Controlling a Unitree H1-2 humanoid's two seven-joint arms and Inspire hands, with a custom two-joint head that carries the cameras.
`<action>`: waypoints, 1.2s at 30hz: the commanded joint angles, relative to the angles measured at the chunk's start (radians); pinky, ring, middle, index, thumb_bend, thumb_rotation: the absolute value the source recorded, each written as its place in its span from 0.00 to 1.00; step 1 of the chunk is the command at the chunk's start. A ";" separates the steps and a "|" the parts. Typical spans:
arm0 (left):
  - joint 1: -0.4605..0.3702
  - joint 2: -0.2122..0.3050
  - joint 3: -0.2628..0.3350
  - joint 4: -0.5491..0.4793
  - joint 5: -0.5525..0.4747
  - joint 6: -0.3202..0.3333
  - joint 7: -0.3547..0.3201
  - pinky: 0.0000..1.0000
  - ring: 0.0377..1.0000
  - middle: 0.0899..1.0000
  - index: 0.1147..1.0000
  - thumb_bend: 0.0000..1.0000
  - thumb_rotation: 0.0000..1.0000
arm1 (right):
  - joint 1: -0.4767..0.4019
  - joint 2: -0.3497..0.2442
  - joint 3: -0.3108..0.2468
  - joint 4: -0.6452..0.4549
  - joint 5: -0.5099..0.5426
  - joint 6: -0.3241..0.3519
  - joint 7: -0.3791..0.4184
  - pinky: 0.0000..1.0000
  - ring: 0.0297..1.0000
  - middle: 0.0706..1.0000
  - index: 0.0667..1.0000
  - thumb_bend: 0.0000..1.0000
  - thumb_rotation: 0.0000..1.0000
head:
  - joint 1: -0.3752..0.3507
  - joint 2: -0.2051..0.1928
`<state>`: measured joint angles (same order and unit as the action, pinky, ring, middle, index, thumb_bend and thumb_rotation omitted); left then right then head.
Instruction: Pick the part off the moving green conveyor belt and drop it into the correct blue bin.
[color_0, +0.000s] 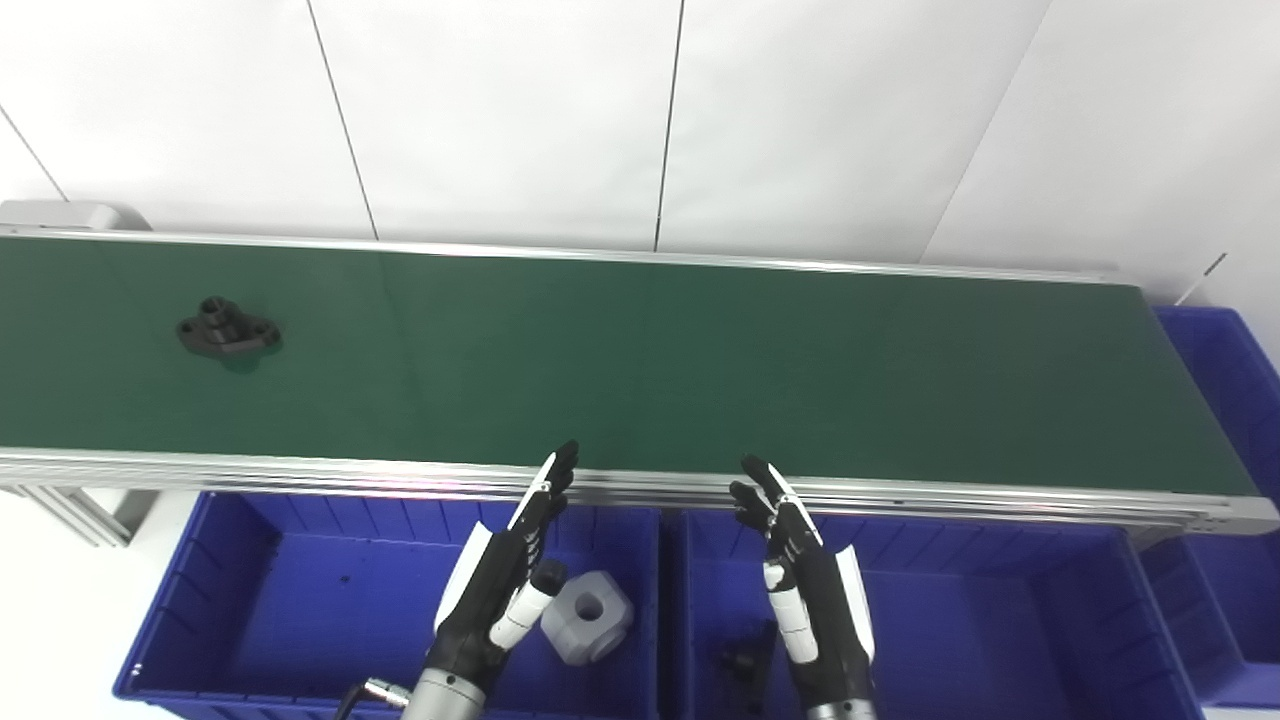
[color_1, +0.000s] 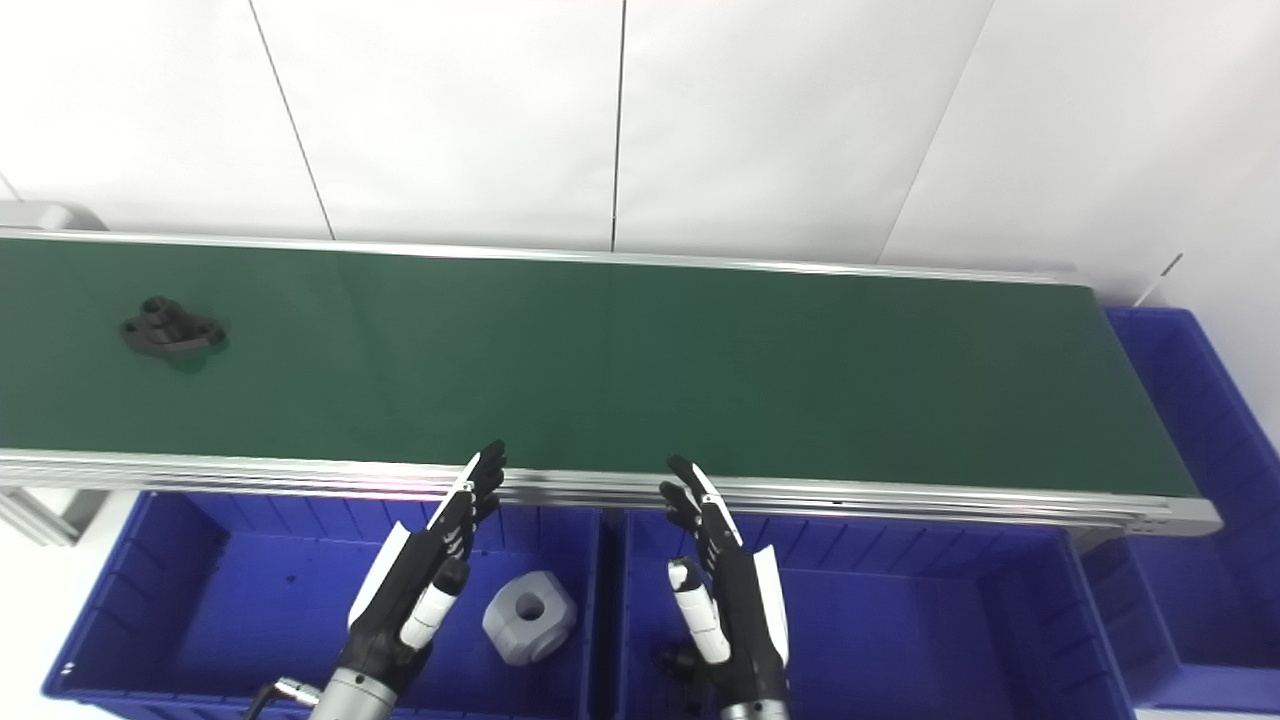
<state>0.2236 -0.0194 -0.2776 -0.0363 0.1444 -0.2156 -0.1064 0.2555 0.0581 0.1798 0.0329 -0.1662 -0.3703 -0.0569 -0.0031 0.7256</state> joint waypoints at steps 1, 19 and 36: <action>-0.009 -0.019 -0.002 -0.005 -0.007 -0.038 0.011 0.98 1.00 1.00 0.98 0.86 0.99 | -0.010 0.003 -0.002 -0.018 0.002 -0.024 0.001 0.85 0.87 0.91 0.88 0.79 1.00 | 0.000 0.001; 0.009 -0.023 -0.016 0.008 -0.007 -0.045 0.011 1.00 1.00 1.00 0.97 0.87 0.99 | -0.012 -0.007 0.003 0.000 0.026 -0.028 0.022 0.84 0.87 0.92 0.89 0.79 1.00 | 0.019 -0.025; -0.005 -0.038 -0.025 0.127 0.005 -0.119 0.032 1.00 1.00 1.00 0.95 0.92 0.95 | -0.028 -0.041 -0.002 0.107 0.039 -0.097 0.023 0.85 0.87 0.91 0.89 0.78 1.00 | 0.110 -0.193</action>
<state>0.2338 -0.0428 -0.2994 0.0958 0.1435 -0.2841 -0.0834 0.2457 0.0179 0.1804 0.1513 -0.1335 -0.4039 -0.0339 0.1073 0.5325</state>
